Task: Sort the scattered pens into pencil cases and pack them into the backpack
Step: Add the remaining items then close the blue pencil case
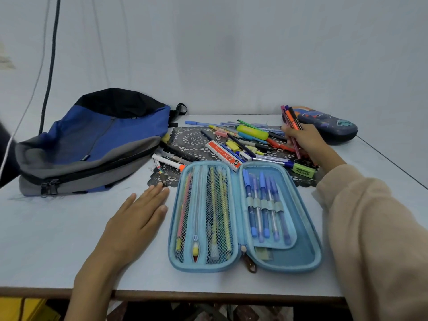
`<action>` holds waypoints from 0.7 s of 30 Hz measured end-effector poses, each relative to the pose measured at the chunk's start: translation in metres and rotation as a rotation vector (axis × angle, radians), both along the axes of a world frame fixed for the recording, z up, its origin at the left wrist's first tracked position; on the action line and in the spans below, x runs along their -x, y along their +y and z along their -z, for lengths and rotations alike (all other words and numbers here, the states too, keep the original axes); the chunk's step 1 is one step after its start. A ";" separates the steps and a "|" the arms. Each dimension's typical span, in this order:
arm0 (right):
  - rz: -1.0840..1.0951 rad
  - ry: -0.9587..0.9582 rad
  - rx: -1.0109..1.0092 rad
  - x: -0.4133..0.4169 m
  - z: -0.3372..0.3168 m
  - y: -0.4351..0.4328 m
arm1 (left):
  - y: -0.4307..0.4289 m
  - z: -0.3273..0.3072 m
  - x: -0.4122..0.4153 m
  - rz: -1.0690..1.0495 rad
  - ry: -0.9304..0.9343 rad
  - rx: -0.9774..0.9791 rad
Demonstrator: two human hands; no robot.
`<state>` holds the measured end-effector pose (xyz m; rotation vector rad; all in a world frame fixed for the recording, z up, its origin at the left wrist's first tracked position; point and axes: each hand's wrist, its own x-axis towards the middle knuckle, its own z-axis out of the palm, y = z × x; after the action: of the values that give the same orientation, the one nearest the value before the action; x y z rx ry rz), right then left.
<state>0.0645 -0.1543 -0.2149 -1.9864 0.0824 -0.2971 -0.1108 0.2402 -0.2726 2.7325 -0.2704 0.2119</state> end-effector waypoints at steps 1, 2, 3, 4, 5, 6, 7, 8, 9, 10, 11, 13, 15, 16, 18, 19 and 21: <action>-0.010 0.006 -0.019 0.000 -0.001 0.001 | 0.000 0.000 0.000 0.000 -0.001 0.000; -0.013 0.009 -0.045 -0.001 -0.001 0.001 | 0.000 0.000 0.000 0.001 0.000 0.002; -0.003 0.011 -0.074 -0.003 -0.002 0.002 | 0.000 -0.001 0.000 0.002 0.002 0.006; 0.022 0.008 -0.086 -0.006 -0.002 0.002 | 0.000 -0.001 0.000 0.002 0.004 0.012; 0.061 -0.004 -0.072 -0.009 -0.003 0.002 | 0.000 -0.001 0.001 0.002 0.005 0.017; 0.099 -0.027 -0.024 -0.012 -0.003 0.003 | 0.000 0.000 0.001 0.001 0.006 0.018; 0.128 -0.052 0.043 -0.016 -0.004 0.004 | 0.000 0.000 0.001 0.001 0.006 0.016; 0.146 -0.064 0.112 -0.019 -0.005 0.006 | 0.000 0.000 0.001 0.001 0.007 0.014; 0.148 -0.072 0.183 -0.023 -0.005 0.009 | 0.000 0.000 0.001 0.001 0.007 0.015; 0.147 -0.072 0.261 -0.026 -0.006 0.013 | 0.000 0.000 0.001 0.001 0.007 0.016; 0.148 -0.064 0.337 -0.028 -0.007 0.018 | 0.000 0.000 0.001 0.000 0.007 0.017; 0.165 -0.030 0.450 -0.032 -0.007 0.027 | 0.000 -0.001 0.001 0.000 0.008 0.013; 0.196 0.009 0.525 -0.035 -0.005 0.036 | 0.000 -0.001 0.001 -0.001 0.010 0.013; 0.218 0.024 0.554 -0.037 -0.003 0.040 | 0.000 -0.001 0.001 -0.003 0.009 0.017; 0.265 0.033 0.593 -0.040 0.000 0.045 | 0.000 0.000 0.001 -0.003 0.006 0.030; 0.285 0.032 0.616 -0.041 0.002 0.047 | 0.000 0.000 0.001 -0.003 0.006 0.038; 0.307 0.048 0.666 -0.044 0.006 0.047 | 0.001 0.000 0.001 -0.003 0.010 0.049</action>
<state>0.1083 -0.1073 -0.2205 -2.6448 0.3601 -0.5237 -0.1119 0.2412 -0.2727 2.6850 -0.2554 0.2032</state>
